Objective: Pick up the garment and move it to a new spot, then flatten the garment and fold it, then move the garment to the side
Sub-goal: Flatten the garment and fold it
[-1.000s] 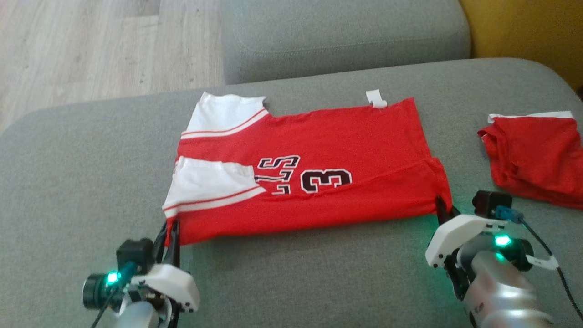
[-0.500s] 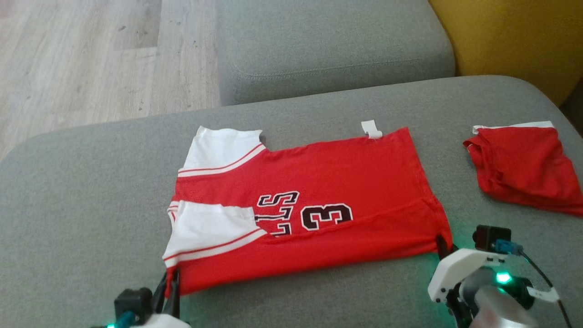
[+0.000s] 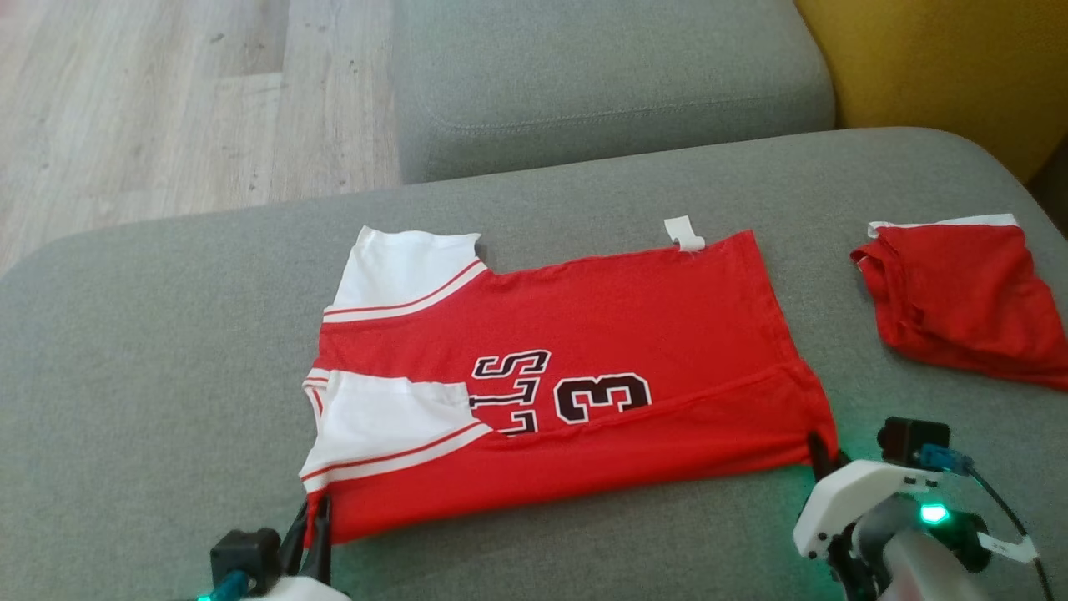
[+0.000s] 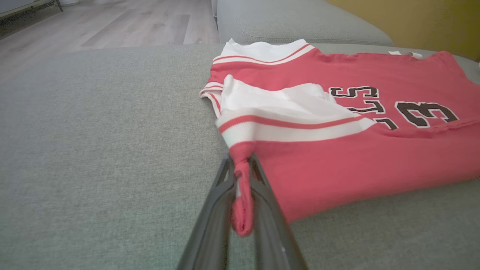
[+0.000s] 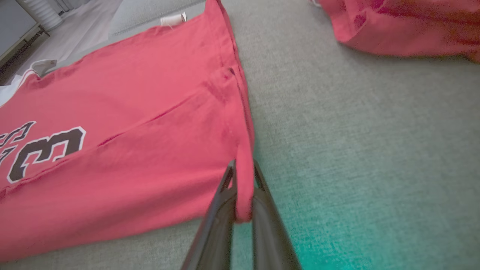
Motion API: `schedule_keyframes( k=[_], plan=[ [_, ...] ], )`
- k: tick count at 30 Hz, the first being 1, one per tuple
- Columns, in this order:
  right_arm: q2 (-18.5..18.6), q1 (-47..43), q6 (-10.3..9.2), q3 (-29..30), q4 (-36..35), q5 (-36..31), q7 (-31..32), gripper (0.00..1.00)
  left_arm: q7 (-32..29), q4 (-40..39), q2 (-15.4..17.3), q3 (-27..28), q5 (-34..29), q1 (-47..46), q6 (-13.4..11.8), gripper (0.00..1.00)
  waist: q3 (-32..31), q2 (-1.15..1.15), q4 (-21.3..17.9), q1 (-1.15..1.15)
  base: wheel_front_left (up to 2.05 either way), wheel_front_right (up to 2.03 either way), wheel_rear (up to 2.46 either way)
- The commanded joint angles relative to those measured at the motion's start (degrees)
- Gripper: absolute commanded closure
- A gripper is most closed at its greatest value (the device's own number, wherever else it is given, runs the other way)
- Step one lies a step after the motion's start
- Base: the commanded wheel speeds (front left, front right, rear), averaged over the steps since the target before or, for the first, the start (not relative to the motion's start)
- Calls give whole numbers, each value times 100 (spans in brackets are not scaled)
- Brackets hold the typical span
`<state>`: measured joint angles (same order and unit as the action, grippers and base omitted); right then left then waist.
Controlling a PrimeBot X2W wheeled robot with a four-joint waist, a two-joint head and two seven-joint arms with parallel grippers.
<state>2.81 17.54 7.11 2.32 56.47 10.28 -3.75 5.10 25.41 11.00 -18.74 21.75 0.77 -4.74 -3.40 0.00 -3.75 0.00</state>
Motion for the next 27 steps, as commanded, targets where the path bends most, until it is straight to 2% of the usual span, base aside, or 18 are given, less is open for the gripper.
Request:
schedule_keyframes(
  k=[1,2,3,4,10,18,23,27],
  plan=[
    [24,55,37,-37,-301,-69,-15,93,28,-184,137,178,44,-254,-48,100,25,0,-1,0,0,0,0],
    [22,7,37,4,-446,-114,-12,37,28,-182,139,176,47,-267,-53,79,42,0,0,0,0,0,0],
    [19,-41,37,60,-591,-143,3,0,50,-185,139,186,47,-284,-71,35,61,0,0,0,0,0,0],
    [17,-84,37,103,-736,-173,35,0,87,-193,138,198,47,-306,-87,0,81,0,1,0,0,0,0],
    [9,-224,37,232,-1987,-103,-198,0,553,-356,123,377,108,-521,-134,0,231,0,-33,0,0,0,0],
    [8,-225,37,365,-3545,276,-687,0,966,-1092,121,647,11,-1023,0,0,582,0,-156,0,0,0,0],
    [8,-200,37,138,-3964,347,-597,0,980,-1242,205,671,-135,-1584,159,0,928,0,-250,0,0,0,0],
    [8,-119,37,-171,-4118,433,-527,0,615,-986,426,517,-271,-2309,378,0,1279,0,-352,0,0,0,0]
  ],
)
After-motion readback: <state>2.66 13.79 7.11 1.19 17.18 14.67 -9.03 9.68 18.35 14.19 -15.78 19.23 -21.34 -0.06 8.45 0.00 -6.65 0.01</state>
